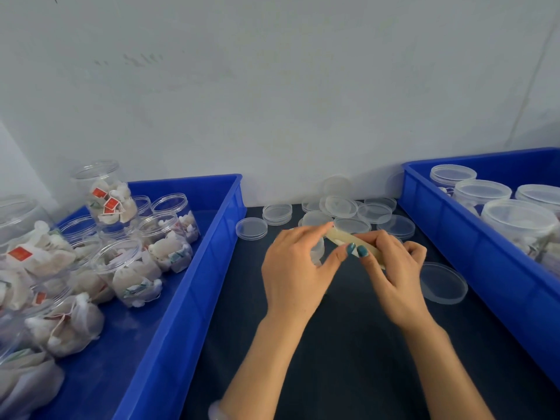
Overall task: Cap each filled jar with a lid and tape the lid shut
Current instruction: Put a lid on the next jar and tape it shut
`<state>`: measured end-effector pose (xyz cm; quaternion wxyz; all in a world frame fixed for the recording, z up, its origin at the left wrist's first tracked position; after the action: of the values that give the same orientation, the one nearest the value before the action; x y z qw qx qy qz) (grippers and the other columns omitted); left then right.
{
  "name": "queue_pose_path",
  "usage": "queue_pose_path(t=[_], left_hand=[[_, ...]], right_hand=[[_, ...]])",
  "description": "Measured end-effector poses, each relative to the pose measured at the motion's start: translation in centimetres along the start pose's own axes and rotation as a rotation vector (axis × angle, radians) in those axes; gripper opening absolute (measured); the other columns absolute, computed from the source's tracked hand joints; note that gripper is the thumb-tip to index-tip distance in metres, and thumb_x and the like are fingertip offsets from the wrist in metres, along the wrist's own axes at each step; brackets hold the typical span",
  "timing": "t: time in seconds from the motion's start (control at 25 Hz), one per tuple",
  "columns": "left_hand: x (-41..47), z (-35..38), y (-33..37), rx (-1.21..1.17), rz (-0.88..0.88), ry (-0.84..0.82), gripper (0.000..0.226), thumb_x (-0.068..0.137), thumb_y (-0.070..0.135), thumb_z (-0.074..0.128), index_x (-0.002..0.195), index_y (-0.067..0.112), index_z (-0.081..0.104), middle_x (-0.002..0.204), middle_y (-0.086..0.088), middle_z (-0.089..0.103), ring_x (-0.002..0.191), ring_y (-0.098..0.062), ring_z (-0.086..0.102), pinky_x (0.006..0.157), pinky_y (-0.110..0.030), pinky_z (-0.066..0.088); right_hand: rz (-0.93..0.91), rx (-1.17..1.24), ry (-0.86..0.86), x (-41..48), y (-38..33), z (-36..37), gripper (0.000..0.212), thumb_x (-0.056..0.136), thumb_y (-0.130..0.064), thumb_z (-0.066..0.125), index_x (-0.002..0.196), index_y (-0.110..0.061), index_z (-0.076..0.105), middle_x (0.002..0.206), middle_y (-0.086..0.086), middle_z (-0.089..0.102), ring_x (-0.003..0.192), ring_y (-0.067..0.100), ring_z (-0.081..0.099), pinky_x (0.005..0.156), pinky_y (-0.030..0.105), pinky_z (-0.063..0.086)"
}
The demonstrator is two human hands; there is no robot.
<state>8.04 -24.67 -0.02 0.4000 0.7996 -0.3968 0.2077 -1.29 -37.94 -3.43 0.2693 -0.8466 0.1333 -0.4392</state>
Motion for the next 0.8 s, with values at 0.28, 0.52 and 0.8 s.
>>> queue_pose_path(t=[0.28, 0.52, 0.8], left_hand=[[-0.5, -1.0, -0.8, -0.141, -0.117, 0.215, 0.013, 0.082, 0.035, 0.080, 0.095, 0.036, 0.077, 0.093, 0.018, 0.073, 0.091, -0.004, 0.064, 0.071, -0.036, 0.055], [-1.5, -1.7, -0.7, -0.189, -0.145, 0.220, 0.005, 0.089, 0.024, 0.074, 0.090, 0.029, 0.073, 0.090, 0.018, 0.069, 0.088, -0.004, 0.062, 0.071, -0.034, 0.053], [-4.2, -1.7, -1.8, -0.268, -0.205, 0.160, 0.005, 0.092, 0.024, 0.067, 0.088, 0.026, 0.065, 0.088, 0.019, 0.063, 0.082, -0.005, 0.059, 0.068, -0.027, 0.051]], right_hand=[[-0.028, 0.000, -0.023, -0.1, -0.5, 0.6, 0.027, 0.100, -0.036, 0.034, 0.108, -0.036, 0.059, 0.082, -0.020, 0.053, 0.092, 0.007, 0.051, 0.084, 0.034, 0.023], [-0.038, -0.142, -0.003, -0.4, -0.6, 0.9, 0.036, 0.102, -0.046, 0.028, 0.124, -0.029, 0.052, 0.086, -0.023, 0.052, 0.094, -0.004, 0.048, 0.085, 0.035, 0.020], [0.013, -0.431, -0.041, -0.7, 0.3, 2.0, 0.040, 0.097, -0.047, 0.030, 0.106, -0.022, 0.060, 0.096, -0.010, 0.064, 0.093, 0.014, 0.052, 0.087, 0.037, 0.022]])
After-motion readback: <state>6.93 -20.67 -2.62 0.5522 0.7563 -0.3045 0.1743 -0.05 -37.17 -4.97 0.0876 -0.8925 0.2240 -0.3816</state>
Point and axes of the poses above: each hand's wrist, its own x-axis towards the middle knuckle, its own z-axis out of the palm, y = z × x, the point moved 10 cm from there along x, towards the middle knuckle
